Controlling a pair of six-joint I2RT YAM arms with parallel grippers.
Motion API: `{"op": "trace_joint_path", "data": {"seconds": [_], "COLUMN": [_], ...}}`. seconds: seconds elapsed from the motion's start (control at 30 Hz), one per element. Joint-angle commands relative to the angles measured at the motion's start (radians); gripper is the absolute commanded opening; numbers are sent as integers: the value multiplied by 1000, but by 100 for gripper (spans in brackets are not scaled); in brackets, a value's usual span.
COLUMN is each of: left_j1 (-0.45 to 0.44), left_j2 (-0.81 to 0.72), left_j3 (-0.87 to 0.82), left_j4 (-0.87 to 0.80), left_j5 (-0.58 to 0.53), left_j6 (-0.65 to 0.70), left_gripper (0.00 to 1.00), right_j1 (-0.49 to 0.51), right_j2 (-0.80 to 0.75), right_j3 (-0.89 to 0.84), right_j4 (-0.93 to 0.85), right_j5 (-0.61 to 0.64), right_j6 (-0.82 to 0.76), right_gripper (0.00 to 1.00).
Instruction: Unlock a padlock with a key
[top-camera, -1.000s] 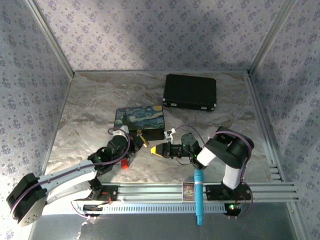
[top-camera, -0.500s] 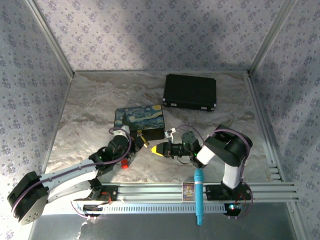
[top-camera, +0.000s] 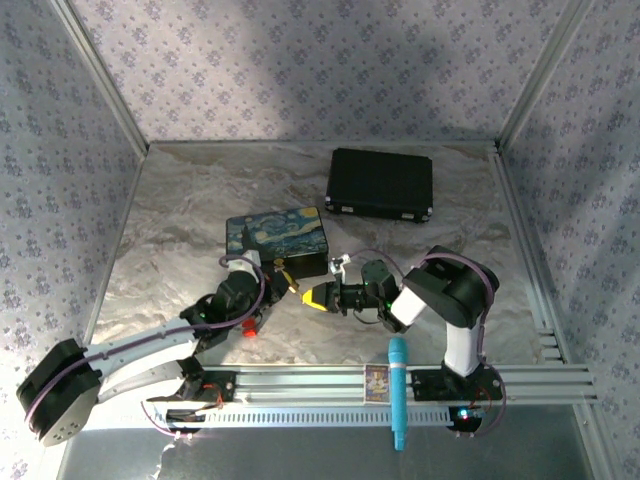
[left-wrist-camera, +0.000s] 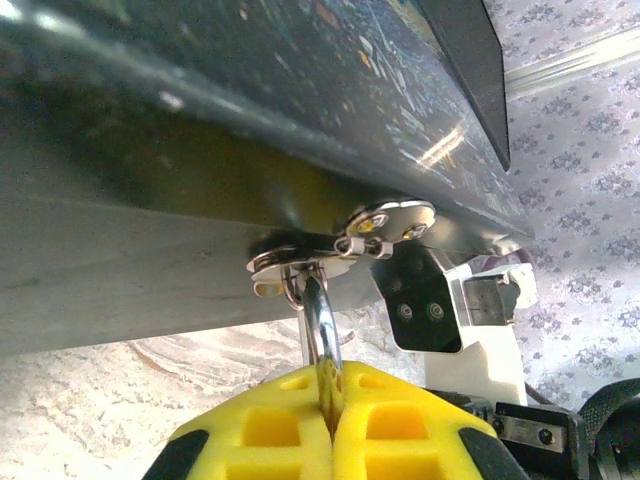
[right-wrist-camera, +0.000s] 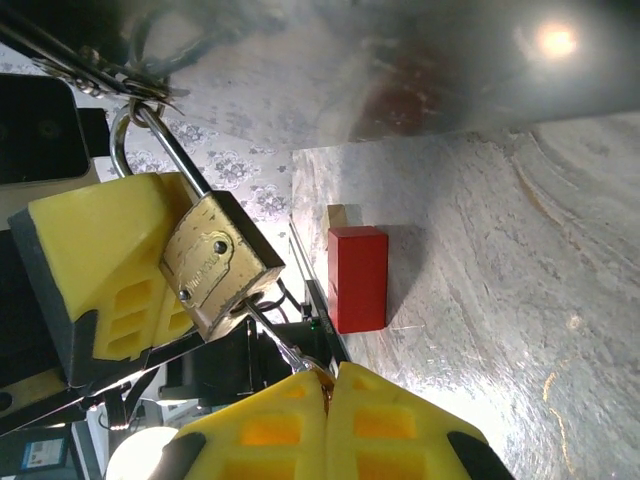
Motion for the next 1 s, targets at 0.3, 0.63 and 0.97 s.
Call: {"op": "trace_joint_path", "data": {"seconds": [0.3, 0.63, 0.97], "left_j1": [-26, -26, -33], "left_j2": [-26, -46, 93], "left_j3": [-4, 8, 7], "left_j4": [113, -52, -44], "left_j5": [208, 4, -36], "left_j6": [141, 174, 129], "left_gripper": [0, 0, 0], "right_j1": [-26, -21, -18], "right_j2": [10, 24, -61], "right_j3": [63, -15, -116], "right_j4": [51, 50, -121], "right_j5": [-47, -13, 90], "right_j6": [34, 12, -100], "right_gripper": [0, 0, 0]}}
